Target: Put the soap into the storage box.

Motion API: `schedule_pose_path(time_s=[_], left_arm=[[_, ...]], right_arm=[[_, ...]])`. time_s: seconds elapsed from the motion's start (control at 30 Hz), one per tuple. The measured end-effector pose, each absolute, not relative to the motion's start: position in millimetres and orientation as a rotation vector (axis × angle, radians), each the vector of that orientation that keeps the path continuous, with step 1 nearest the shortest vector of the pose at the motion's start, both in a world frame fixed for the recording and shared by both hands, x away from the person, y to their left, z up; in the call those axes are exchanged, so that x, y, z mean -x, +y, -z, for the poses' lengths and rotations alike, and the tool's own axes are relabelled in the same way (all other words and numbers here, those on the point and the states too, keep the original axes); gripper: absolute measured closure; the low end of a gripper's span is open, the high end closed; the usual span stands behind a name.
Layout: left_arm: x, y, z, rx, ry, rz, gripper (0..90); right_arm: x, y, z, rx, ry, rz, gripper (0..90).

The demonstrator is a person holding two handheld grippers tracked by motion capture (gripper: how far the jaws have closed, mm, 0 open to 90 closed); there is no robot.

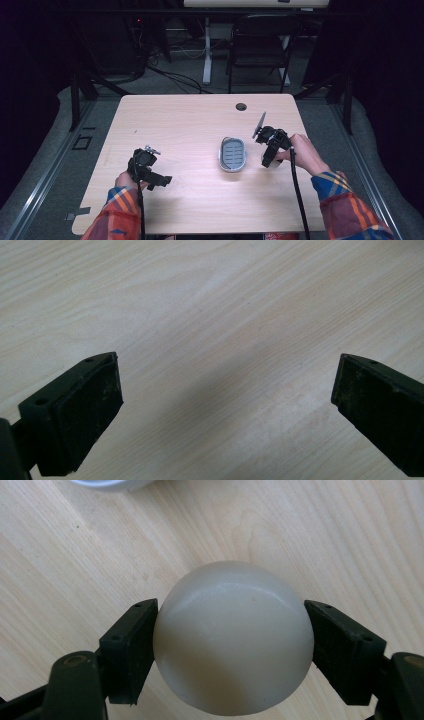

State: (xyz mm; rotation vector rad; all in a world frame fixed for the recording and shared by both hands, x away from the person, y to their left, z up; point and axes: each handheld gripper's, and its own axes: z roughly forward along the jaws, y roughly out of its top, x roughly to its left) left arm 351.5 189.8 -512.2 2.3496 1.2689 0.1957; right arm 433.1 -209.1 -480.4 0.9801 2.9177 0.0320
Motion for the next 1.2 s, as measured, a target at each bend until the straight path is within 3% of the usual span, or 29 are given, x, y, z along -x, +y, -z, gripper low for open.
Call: schedule_pose_path(time_s=[1.2], left_arm=[[-352,190,513,-2.35,1.269,-0.195,0.0]], right_arm=[[-452,-184,441,-0.909,2.9,-0.069,24.4]])
